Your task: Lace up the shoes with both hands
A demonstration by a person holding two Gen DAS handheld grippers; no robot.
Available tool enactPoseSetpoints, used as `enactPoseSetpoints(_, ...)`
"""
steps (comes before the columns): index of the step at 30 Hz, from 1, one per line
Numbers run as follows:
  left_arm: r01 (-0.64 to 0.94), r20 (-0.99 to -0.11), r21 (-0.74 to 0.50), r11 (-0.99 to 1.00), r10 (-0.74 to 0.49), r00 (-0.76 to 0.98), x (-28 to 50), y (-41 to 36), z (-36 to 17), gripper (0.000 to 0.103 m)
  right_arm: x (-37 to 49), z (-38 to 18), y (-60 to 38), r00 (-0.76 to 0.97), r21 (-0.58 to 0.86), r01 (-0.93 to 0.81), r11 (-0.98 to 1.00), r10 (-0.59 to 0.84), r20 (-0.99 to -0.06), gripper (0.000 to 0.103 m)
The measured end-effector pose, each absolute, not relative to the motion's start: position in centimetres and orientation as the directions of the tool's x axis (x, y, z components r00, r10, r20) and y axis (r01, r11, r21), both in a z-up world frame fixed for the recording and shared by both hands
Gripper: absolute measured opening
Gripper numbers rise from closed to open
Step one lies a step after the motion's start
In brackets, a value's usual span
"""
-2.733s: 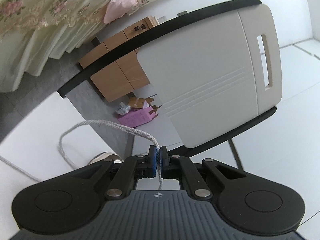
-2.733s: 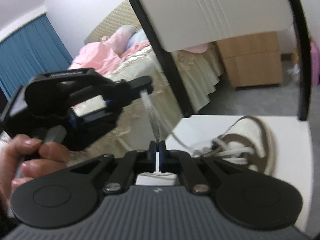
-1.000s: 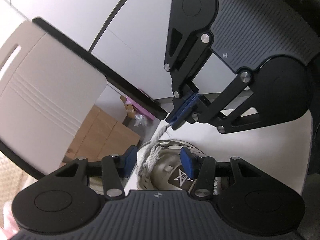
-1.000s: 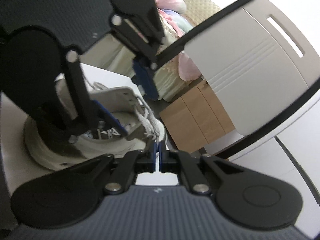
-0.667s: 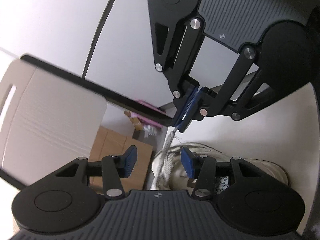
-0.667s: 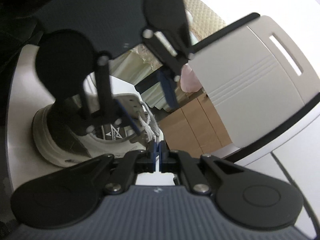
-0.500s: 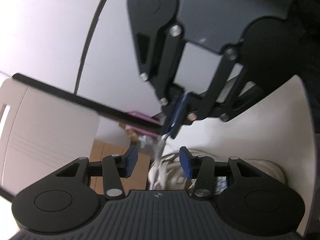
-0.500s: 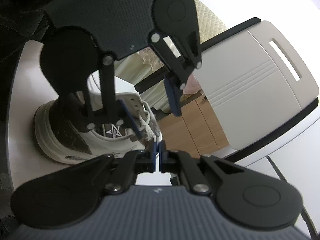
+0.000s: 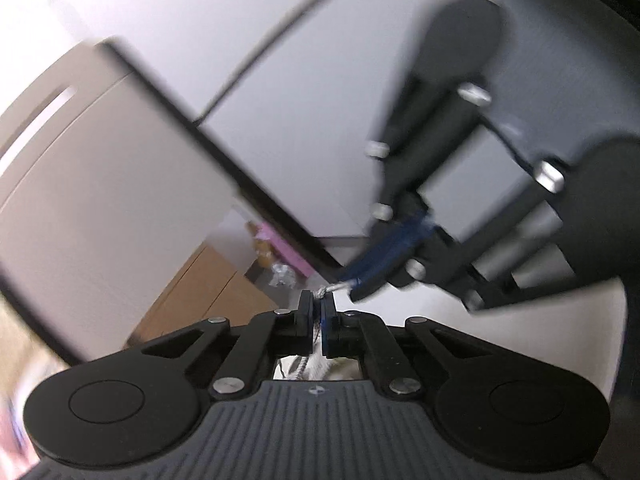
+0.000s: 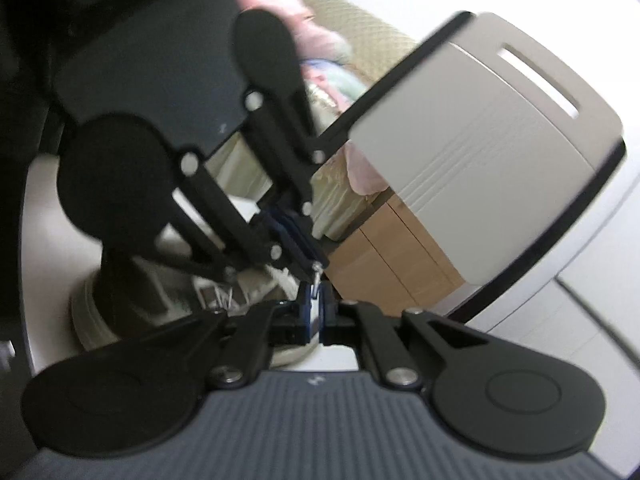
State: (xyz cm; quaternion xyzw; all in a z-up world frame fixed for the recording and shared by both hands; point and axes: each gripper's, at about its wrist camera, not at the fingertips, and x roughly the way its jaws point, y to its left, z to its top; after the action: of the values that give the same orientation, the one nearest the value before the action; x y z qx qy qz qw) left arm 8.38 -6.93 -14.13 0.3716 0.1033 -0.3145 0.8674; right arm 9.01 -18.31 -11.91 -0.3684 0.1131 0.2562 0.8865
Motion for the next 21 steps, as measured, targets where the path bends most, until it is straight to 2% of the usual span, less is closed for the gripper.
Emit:
enactPoseSetpoints(4,0.568,-0.405,0.409,0.714,-0.416,0.814,10.1,-5.5,-12.7,0.004,9.8,-9.5,-19.6,0.831,-0.416,-0.547,0.726,0.415,-0.370,0.004)
enactPoseSetpoints(8,0.537,-0.428,0.312,0.783,-0.389,0.816,11.3,-4.5,-12.3,0.004,12.0,-7.9,-21.0,0.814,-0.143,-0.532,0.835,0.456,-0.360,0.005)
enactPoseSetpoints(10,0.549,-0.440,0.256,0.795,-0.410,0.799,11.5,-3.9,-12.1,0.005,13.4,-7.6,-22.0,0.790,0.038,-0.513,0.858,0.489,-0.371,0.005)
enactPoseSetpoints(12,0.552,-0.443,0.250,0.795,-0.413,0.796,11.4,-3.8,-12.1,0.005,15.1,-7.3,-23.1,0.756,0.242,-0.478,0.844,0.536,-0.376,0.005)
enactPoseSetpoints(15,0.550,-0.448,0.254,0.796,-0.407,0.796,11.6,-3.8,-12.1,0.005,17.1,-8.0,-25.1,0.711,0.531,-0.402,0.746,0.620,-0.333,0.005)
enactPoseSetpoints(19,0.544,-0.462,0.244,0.803,-0.398,0.793,9.4,-3.4,-10.7,0.005,17.5,-8.9,-26.5,0.711,0.689,-0.334,0.643,0.652,-0.264,0.007)
enactPoseSetpoints(20,0.543,-0.466,0.239,0.805,-0.396,0.792,8.7,-3.3,-10.2,0.005,16.6,-9.0,-26.5,0.713,0.711,-0.325,0.624,0.656,-0.249,0.011)
enactPoseSetpoints(21,0.543,-0.467,0.235,0.806,-0.397,0.790,8.4,-3.2,-10.0,0.005,16.5,-9.2,-26.6,0.715,0.727,-0.316,0.609,0.656,-0.239,0.032)
